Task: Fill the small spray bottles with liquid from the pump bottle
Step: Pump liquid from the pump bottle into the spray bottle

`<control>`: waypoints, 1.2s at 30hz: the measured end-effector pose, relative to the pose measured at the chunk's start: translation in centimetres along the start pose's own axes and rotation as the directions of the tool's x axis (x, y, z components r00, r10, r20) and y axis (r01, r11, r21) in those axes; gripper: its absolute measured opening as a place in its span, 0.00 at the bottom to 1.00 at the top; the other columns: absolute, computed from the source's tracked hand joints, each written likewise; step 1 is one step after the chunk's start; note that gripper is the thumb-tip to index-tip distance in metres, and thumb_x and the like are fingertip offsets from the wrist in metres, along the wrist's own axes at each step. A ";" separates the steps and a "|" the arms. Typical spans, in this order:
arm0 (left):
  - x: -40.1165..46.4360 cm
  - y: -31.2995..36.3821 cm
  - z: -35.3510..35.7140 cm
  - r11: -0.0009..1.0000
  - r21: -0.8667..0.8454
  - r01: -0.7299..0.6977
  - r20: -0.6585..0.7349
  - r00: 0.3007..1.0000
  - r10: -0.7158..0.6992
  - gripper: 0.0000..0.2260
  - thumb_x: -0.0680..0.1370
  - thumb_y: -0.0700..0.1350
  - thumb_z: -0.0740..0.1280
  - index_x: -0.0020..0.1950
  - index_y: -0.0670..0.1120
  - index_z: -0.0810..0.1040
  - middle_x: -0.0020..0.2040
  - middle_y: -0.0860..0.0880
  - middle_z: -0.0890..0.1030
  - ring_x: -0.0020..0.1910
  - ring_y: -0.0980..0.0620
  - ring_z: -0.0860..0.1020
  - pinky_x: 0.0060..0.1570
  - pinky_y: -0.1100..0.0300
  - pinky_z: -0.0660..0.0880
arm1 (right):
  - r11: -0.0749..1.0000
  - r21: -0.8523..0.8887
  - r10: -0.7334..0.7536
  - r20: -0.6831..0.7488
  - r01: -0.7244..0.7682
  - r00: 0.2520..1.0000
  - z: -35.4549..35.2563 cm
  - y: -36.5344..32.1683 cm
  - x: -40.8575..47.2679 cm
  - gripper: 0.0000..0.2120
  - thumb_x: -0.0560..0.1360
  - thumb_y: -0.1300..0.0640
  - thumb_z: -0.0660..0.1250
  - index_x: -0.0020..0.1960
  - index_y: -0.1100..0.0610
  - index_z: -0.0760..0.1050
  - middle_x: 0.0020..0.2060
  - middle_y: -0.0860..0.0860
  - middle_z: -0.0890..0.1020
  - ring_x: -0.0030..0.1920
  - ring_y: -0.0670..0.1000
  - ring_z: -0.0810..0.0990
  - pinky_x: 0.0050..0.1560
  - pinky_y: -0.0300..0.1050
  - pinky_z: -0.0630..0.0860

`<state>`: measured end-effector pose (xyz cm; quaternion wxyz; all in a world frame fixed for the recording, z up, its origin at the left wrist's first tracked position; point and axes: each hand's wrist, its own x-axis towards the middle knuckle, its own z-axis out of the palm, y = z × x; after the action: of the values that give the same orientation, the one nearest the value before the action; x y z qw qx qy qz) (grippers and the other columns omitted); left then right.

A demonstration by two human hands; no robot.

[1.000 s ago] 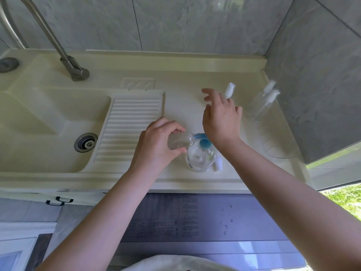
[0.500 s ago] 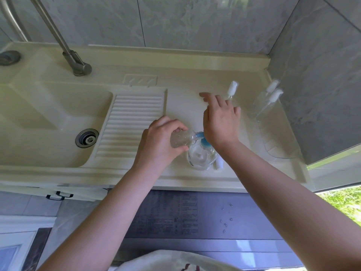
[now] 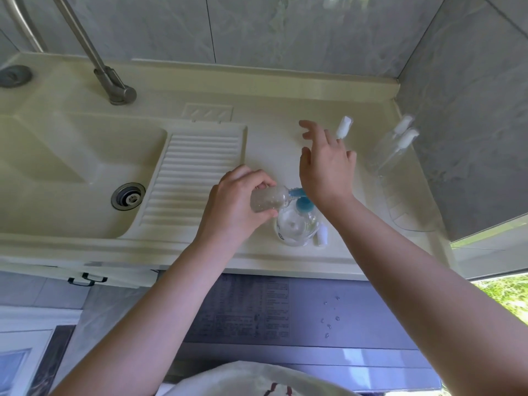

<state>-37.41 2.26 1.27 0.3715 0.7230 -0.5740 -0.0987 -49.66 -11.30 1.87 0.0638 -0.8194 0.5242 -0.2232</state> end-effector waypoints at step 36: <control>-0.1 -0.1 0.1 1.000 -0.016 0.011 0.015 1.000 -0.011 0.21 0.60 0.47 0.83 0.50 0.54 0.81 0.46 0.56 0.76 0.45 0.56 0.76 0.48 0.50 0.77 | 0.986 -0.164 -0.050 -0.095 0.034 0.994 -0.4 -0.5 -0.9 0.36 0.69 0.68 0.56 0.75 0.48 0.65 0.59 0.47 0.81 0.53 0.58 0.75 0.46 0.50 0.59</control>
<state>-37.46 2.32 1.13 0.3723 0.7225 -0.5719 -0.1109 -49.69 -10.25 2.12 -0.0338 -0.8207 0.5257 -0.2213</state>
